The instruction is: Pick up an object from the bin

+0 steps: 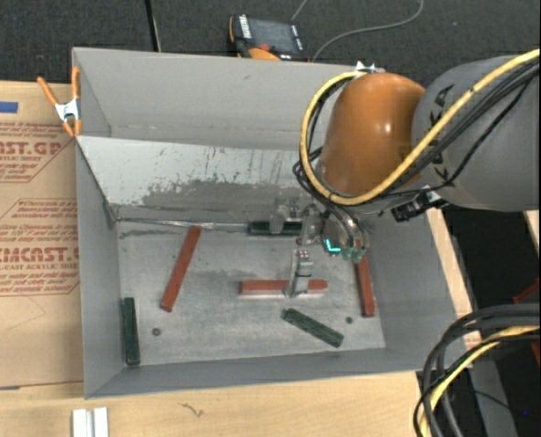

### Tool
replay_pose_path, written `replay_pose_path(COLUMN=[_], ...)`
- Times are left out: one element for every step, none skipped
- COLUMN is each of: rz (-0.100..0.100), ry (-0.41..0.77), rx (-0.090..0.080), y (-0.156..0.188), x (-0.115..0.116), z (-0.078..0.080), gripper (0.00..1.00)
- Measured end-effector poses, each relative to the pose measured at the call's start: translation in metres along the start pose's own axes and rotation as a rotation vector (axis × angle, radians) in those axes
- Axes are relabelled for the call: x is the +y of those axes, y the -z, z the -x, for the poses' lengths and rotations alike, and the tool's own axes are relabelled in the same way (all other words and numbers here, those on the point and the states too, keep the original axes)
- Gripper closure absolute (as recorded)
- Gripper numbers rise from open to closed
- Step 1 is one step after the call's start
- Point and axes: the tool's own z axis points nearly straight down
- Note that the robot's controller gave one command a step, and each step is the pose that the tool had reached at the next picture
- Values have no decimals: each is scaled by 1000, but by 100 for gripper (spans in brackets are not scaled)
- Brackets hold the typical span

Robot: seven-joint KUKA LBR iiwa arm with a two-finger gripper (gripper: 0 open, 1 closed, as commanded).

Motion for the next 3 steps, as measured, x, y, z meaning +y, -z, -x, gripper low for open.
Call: replay_pose_path(rz=[0,2,1], ry=[-112,-210,-412], rx=[1,-8,-7], y=[-122,-87,-76], x=[-17,1,-3], z=[-25,-30,-31], gripper=[0,0,0])
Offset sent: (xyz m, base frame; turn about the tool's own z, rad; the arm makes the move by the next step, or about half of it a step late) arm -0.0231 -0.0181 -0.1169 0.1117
